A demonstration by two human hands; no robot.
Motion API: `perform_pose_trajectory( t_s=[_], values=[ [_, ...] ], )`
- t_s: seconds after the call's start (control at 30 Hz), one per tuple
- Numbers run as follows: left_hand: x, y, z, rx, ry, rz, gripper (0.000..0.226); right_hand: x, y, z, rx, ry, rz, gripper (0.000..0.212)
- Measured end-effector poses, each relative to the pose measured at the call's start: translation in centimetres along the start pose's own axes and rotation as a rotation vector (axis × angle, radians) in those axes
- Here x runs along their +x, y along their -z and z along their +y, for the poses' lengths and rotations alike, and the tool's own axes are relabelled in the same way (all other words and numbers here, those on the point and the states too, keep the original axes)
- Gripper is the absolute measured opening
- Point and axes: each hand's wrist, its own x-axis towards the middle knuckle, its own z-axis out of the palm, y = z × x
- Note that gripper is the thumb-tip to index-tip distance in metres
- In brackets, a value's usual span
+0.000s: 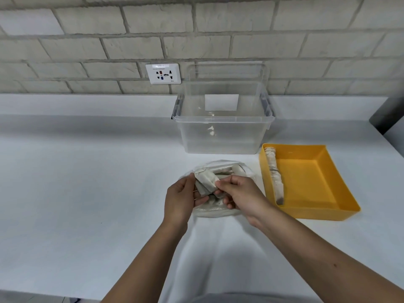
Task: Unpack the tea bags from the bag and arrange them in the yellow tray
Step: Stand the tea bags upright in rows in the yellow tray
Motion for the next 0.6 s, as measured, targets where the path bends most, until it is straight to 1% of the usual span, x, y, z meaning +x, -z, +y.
perform_pose_trajectory(
  t_s=[0.1, 0.2, 0.3, 0.37, 0.4, 0.5, 0.53, 0.6],
  values=[
    [-0.08, -0.04, -0.15, 0.007, -0.016, -0.013, 0.043, -0.07, -0.1, -0.01, 0.018, 0.007, 0.015, 0.015],
    [-0.12, -0.07, -0.06, 0.057, -0.065, 0.006, 0.036, -0.01, 0.02, -0.13, 0.03, 0.025, 0.015, 0.018],
    [-0.26, -0.03, 0.21, 0.027, -0.051, -0.018, 0.049, 0.0, 0.05, -0.07, 0.063, 0.025, 0.026, 0.02],
    [-0.38, -0.13, 0.4, 0.022, -0.034, -0.037, 0.052, 0.03, -0.05, 0.02, 0.091, 0.021, 0.043, 0.019],
    [-0.32, -0.2, 0.36, 0.044, -0.041, -0.032, 0.048, 0.1, -0.14, 0.1, 0.097, 0.018, 0.048, 0.019],
    [-0.26, -0.3, 0.17, 0.063, -0.056, 0.007, 0.025, 0.16, -0.32, 0.36, 0.073, 0.025, 0.05, 0.019],
    [-0.21, -0.23, 0.05, 0.056, -0.057, 0.02, 0.021, 0.14, -0.28, 0.42, 0.05, 0.037, 0.042, 0.019],
    [0.0, 0.22, 0.0, 0.069, -0.067, 0.054, 0.022, 0.25, -0.03, 0.3, -0.02, 0.096, 0.04, 0.014]
  ],
)
